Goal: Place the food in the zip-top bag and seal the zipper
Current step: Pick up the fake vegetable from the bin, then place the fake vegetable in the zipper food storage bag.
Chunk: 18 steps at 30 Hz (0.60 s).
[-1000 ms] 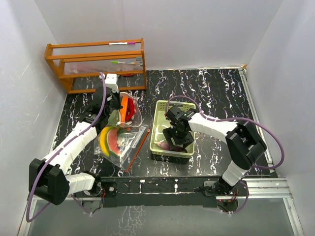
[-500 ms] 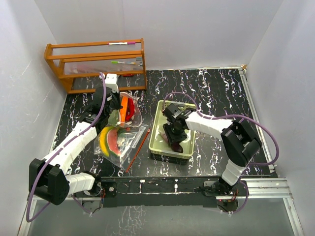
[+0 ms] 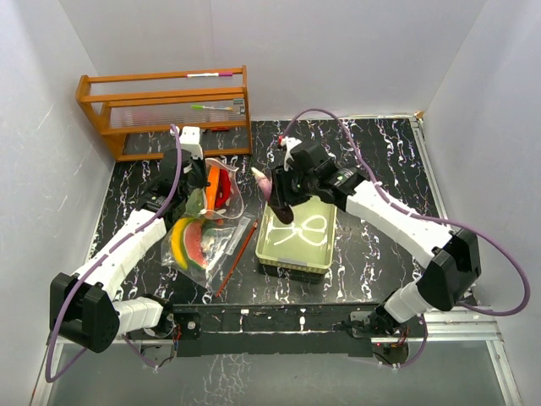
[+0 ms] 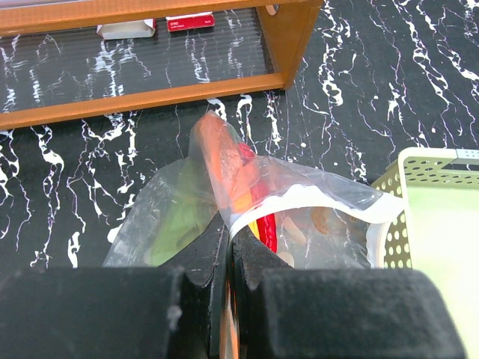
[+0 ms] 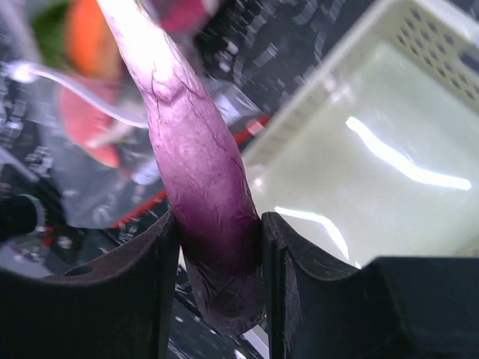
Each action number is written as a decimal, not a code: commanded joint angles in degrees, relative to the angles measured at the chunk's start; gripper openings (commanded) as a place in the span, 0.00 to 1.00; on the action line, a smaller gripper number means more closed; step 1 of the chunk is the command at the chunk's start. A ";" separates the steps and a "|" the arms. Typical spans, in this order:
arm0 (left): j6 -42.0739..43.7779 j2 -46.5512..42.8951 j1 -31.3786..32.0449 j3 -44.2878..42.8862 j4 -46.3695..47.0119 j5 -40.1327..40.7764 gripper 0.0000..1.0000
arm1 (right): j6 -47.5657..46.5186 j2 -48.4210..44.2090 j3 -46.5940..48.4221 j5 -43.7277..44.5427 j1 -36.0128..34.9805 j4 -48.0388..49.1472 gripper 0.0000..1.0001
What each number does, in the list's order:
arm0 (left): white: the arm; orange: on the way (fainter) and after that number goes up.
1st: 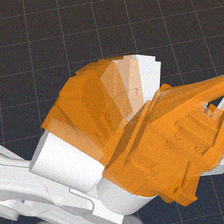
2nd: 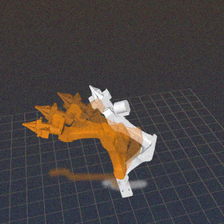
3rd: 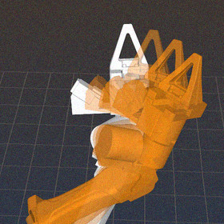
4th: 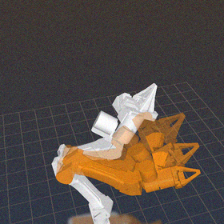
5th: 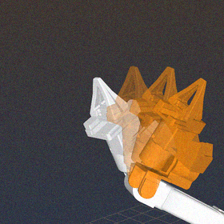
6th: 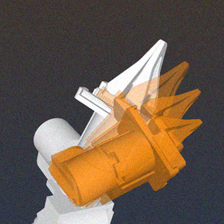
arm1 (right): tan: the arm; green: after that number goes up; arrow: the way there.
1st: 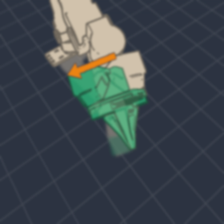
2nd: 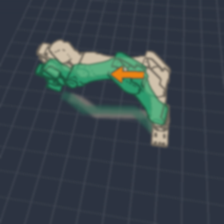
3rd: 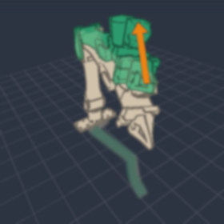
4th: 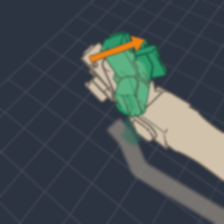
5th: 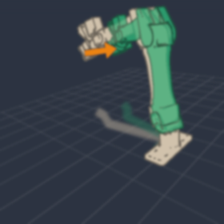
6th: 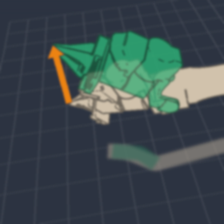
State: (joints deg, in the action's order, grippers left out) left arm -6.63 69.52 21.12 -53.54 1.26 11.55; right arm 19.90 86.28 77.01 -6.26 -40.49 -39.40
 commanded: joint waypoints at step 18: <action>-0.75 -2.25 -0.38 -0.37 3.13 -1.06 0.00 | 9.02 14.33 17.90 -16.86 -2.39 8.60 0.12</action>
State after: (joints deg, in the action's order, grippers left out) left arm -7.11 69.52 21.10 -53.54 1.32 11.07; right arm 27.46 98.41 87.88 -21.45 -43.00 -31.62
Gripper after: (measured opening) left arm 0.007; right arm 0.428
